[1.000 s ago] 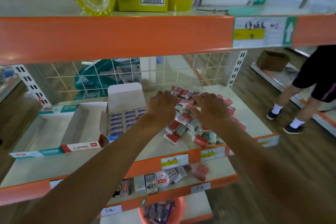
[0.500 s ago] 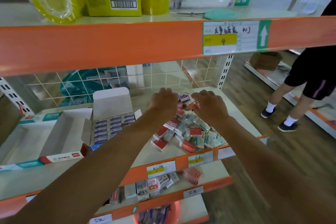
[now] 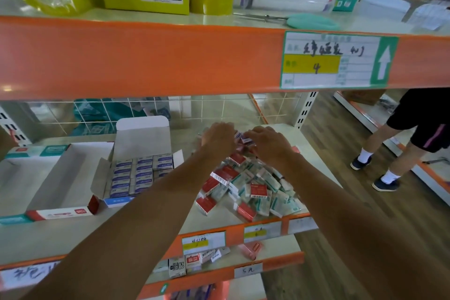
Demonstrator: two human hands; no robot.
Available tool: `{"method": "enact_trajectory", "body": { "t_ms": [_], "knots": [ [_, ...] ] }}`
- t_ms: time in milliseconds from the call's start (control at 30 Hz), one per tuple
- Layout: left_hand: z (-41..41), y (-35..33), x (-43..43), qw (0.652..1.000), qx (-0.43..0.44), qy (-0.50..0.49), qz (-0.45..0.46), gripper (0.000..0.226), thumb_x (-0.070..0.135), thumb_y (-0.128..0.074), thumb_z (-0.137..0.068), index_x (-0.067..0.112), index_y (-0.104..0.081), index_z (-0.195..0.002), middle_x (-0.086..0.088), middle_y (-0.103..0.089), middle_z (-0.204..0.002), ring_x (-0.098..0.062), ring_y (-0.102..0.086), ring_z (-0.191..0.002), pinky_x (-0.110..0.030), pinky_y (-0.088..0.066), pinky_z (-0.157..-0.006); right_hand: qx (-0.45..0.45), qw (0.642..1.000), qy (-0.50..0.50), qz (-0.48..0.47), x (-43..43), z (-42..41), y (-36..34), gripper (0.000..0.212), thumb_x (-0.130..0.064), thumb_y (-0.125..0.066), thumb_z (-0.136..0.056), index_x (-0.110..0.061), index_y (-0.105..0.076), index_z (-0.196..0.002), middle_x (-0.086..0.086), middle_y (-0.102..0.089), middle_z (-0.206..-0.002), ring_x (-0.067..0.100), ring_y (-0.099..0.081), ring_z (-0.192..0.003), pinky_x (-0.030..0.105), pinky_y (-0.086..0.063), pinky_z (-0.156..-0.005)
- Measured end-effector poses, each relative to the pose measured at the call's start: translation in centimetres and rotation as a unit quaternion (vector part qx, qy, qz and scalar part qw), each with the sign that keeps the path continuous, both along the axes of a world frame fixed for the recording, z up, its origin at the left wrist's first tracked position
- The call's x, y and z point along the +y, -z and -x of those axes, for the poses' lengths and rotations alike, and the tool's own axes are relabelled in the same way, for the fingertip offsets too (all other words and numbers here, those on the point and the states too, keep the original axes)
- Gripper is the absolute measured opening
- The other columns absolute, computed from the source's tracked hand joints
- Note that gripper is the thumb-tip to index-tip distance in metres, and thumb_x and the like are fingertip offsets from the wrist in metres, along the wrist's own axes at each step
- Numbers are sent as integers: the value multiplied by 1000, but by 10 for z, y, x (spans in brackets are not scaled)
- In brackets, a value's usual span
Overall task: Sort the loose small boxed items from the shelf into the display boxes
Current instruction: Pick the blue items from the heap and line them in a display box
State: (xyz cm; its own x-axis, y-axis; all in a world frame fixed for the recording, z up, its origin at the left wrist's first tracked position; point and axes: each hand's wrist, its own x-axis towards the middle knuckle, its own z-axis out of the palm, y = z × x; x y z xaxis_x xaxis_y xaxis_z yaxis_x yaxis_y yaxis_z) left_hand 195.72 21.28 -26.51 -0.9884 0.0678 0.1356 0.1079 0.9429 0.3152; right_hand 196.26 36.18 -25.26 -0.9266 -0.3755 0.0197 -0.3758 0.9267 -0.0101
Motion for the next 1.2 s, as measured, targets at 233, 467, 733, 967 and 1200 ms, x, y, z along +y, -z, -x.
{"method": "enact_trajectory", "body": {
  "t_ms": [233,467,733,967,1200],
  "knots": [
    [5,5,8,1000,-11,-16,1,24,26,-65,-88,13,-58,-106,-8,-62,-102,-24,-60,-92,-41,-54,-81,0,999,-6,32,2,5,-1,35,-32,-62,-91,-17,-61,-123,9,-49,-110,22,-48,-100,38,-48,-86],
    [2,0,7,990,5,-56,-129,14,17,-67,-82,14,-61,-94,-2,-63,-91,-20,-59,-81,-37,-54,-73,43,999,-22,-13,1,2,-5,32,-34,-59,-92,-17,-62,-119,6,-54,-112,22,-51,-107,36,-46,-88],
    [-23,-23,-27,955,-64,-51,-286,23,13,-63,-82,14,-61,-59,0,-60,-58,-11,-51,-48,-21,-38,-46,45,968,-38,244,-17,-15,-8,24,-22,-65,-90,-13,-61,-111,2,-60,-89,15,-58,-69,26,-44,-62],
    [-53,-37,-68,927,-76,-85,-358,27,7,-70,-75,15,-53,-56,-2,-51,-55,-16,-51,-57,-28,-42,-57,15,938,-1,347,-53,-23,-16,12,-20,-69,-87,-15,-61,-94,-2,-63,-81,16,-56,-72,26,-41,-63],
    [-82,-42,-109,902,-104,-71,-413,33,5,-69,-80,15,-55,-107,-11,-62,-98,-22,-64,-68,-33,-59,-62,-51,916,0,399,-91,-41,-24,15,-13,-67,-84,-24,-59,-89,-8,-62,-77,12,-54,-64,16,-40,-55]
  ]
}}
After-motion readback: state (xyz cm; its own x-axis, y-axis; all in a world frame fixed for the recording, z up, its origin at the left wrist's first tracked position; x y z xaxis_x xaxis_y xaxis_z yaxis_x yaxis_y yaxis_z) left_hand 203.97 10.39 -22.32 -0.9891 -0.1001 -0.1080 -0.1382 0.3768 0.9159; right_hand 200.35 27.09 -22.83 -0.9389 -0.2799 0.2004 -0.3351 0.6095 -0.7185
